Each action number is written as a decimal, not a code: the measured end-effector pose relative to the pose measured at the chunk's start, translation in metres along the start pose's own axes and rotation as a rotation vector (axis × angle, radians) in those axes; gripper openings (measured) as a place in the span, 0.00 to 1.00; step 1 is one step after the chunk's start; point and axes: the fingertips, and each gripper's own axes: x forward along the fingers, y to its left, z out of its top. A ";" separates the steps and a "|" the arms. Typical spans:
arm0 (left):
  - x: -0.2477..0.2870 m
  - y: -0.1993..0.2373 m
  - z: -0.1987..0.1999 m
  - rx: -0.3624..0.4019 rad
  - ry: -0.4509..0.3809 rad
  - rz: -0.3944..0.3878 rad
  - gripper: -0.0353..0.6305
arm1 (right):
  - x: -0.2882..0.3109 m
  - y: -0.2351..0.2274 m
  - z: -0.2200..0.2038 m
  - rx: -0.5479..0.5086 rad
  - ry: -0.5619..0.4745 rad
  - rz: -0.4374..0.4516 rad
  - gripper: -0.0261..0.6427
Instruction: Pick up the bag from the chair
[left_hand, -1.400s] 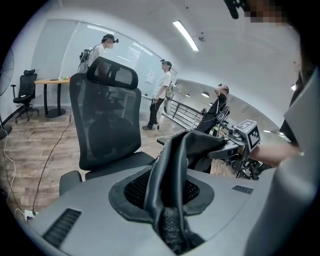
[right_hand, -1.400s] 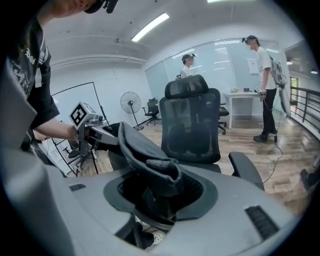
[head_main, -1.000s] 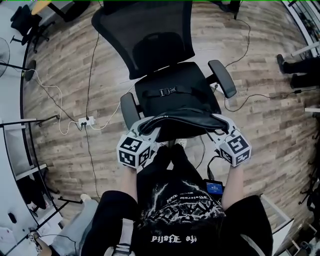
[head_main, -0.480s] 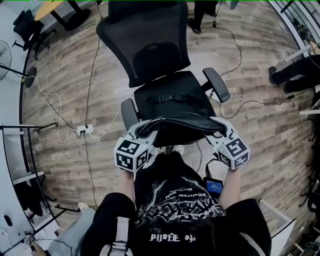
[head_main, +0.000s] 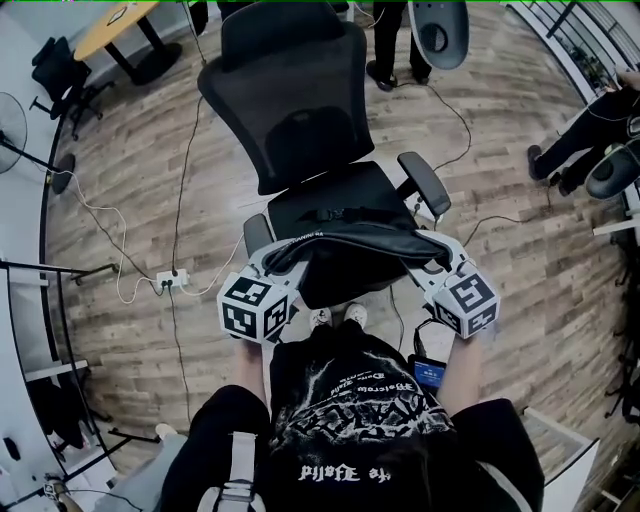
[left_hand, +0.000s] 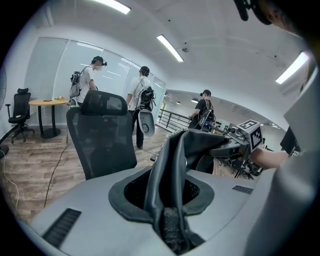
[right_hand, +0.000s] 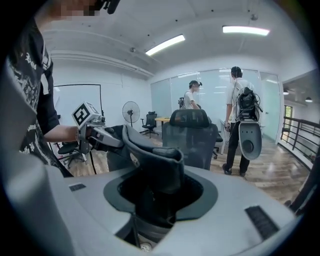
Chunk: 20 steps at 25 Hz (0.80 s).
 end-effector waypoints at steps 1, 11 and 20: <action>-0.003 -0.001 0.004 0.008 -0.001 0.001 0.19 | -0.002 0.001 0.004 -0.001 -0.009 0.003 0.29; -0.032 0.000 0.034 0.059 -0.056 0.041 0.19 | -0.008 0.012 0.040 -0.026 -0.075 0.015 0.29; -0.063 -0.009 0.059 0.123 -0.118 0.072 0.19 | -0.022 0.025 0.071 -0.063 -0.152 0.009 0.29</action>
